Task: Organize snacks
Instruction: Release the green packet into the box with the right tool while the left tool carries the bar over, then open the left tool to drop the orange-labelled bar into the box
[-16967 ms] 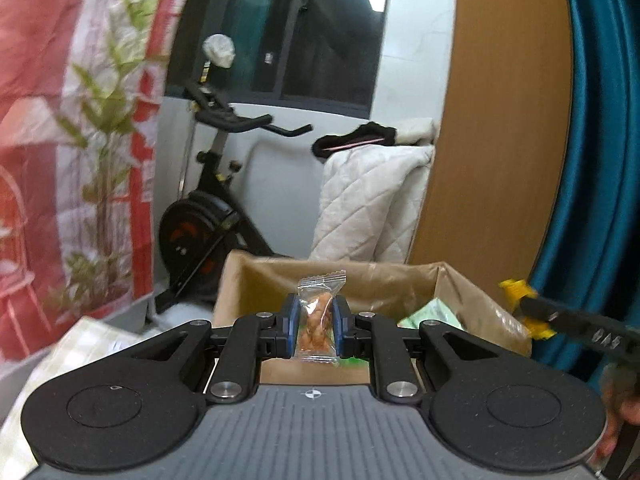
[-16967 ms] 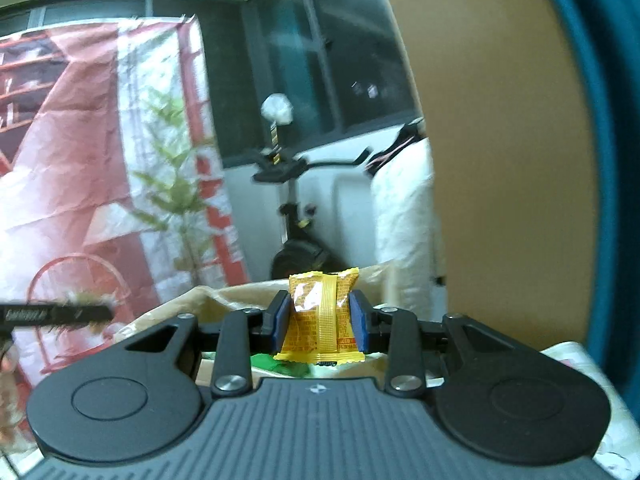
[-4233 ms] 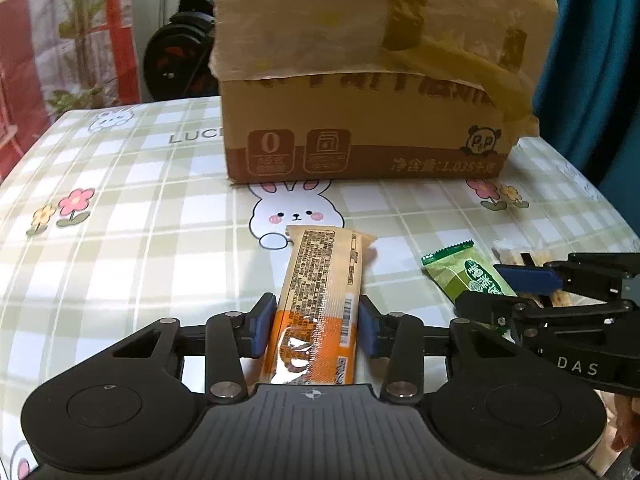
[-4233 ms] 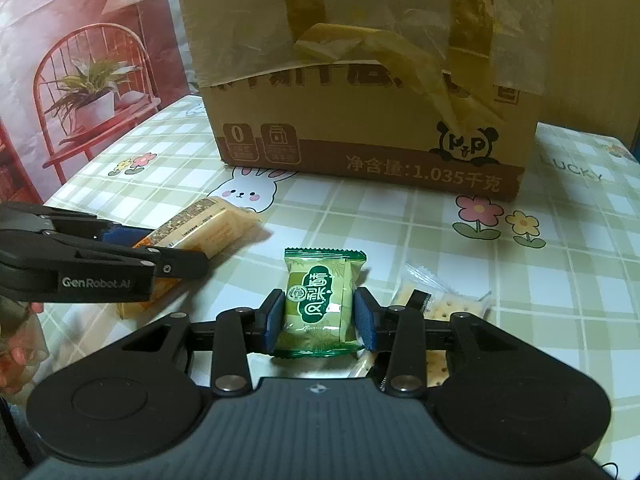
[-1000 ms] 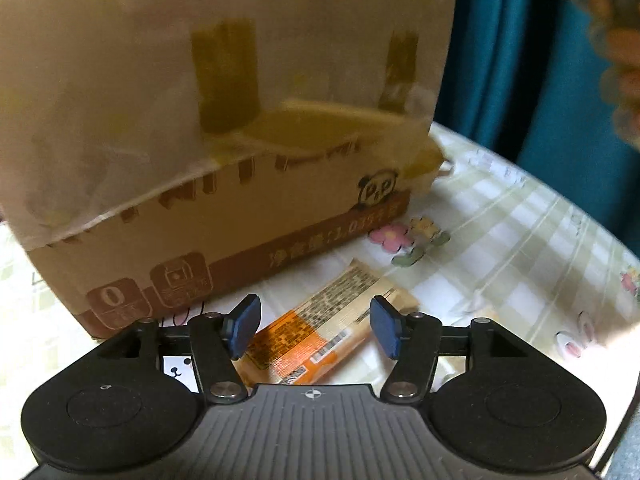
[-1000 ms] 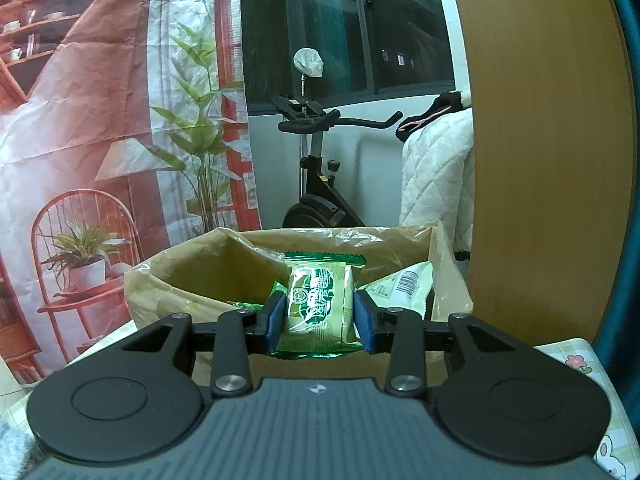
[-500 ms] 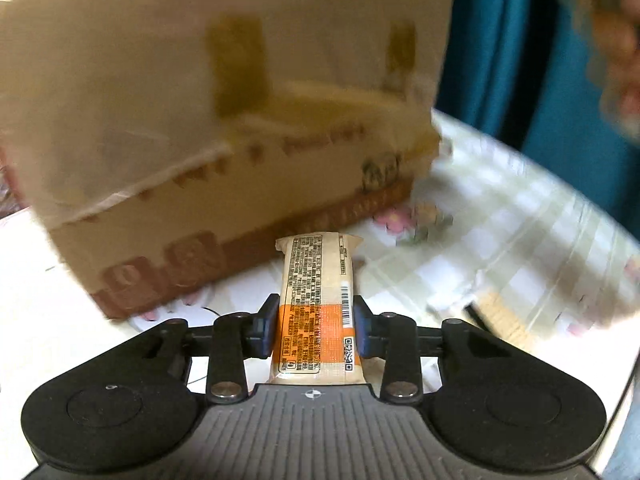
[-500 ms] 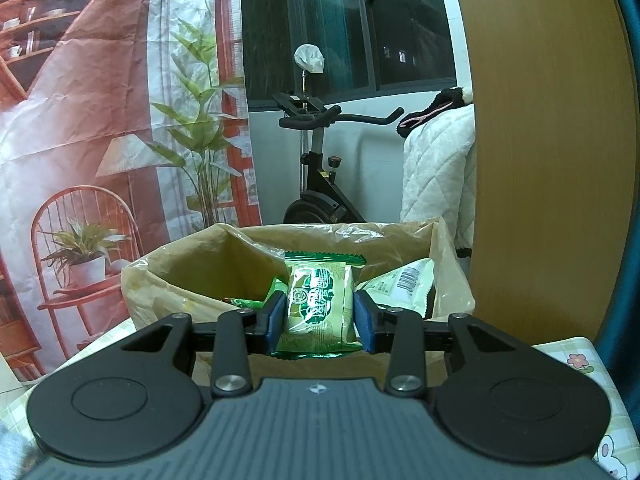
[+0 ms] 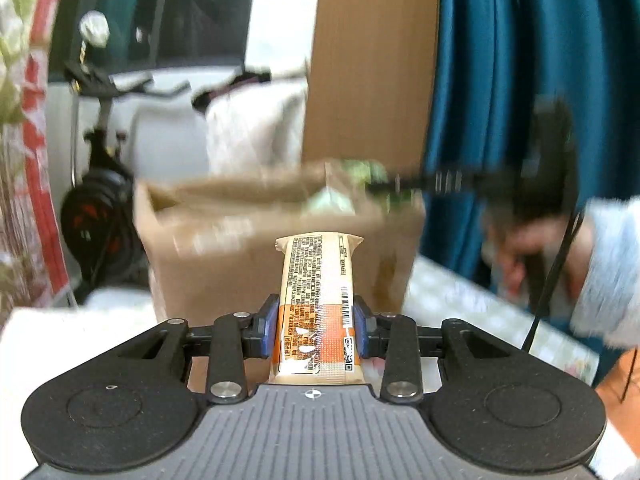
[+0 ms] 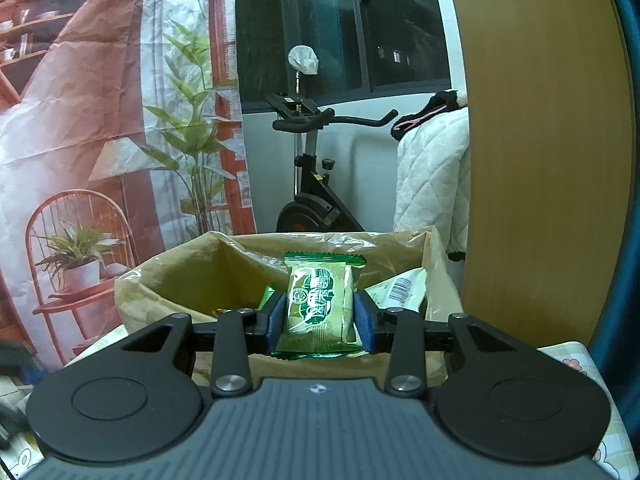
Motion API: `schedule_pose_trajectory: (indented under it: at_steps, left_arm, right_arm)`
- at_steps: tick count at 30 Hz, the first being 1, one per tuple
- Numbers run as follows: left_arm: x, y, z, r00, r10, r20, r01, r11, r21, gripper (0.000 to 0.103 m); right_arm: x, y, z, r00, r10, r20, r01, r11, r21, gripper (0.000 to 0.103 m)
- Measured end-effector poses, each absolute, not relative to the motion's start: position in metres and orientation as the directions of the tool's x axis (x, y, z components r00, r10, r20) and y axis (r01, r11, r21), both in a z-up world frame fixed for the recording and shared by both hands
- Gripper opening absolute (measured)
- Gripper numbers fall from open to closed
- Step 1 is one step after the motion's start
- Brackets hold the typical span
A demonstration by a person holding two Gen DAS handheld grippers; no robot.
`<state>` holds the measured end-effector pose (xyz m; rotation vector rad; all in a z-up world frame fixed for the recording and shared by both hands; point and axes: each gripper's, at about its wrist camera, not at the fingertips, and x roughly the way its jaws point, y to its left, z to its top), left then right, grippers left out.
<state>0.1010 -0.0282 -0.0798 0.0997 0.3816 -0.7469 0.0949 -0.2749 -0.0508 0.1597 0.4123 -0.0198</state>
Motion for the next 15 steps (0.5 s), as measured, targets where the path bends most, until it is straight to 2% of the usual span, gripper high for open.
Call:
schedule_pose_trajectory:
  at_steps: [6, 10, 15]
  left_arm:
    - [0.143, -0.061, -0.048, 0.739, -0.604, -0.298, 0.628, 0.778, -0.022, 0.038]
    - [0.188, -0.090, -0.047, 0.781, -0.530, -0.330, 0.556, 0.831, -0.017, 0.038]
    - [0.232, -0.114, -0.056, 0.788, -0.459, -0.410, 0.486, 0.873, -0.044, 0.039]
  right_arm:
    - [0.118, -0.287, -0.052, 0.902, -0.006, -0.432, 0.084, 0.983, 0.162, 0.039]
    - [0.138, -0.286, -0.058, 0.884, -0.014, -0.467, 0.095, 0.984, 0.151, 0.039]
    - [0.150, -0.281, -0.066, 0.868, 0.002, -0.497, 0.083, 0.986, 0.147, 0.039]
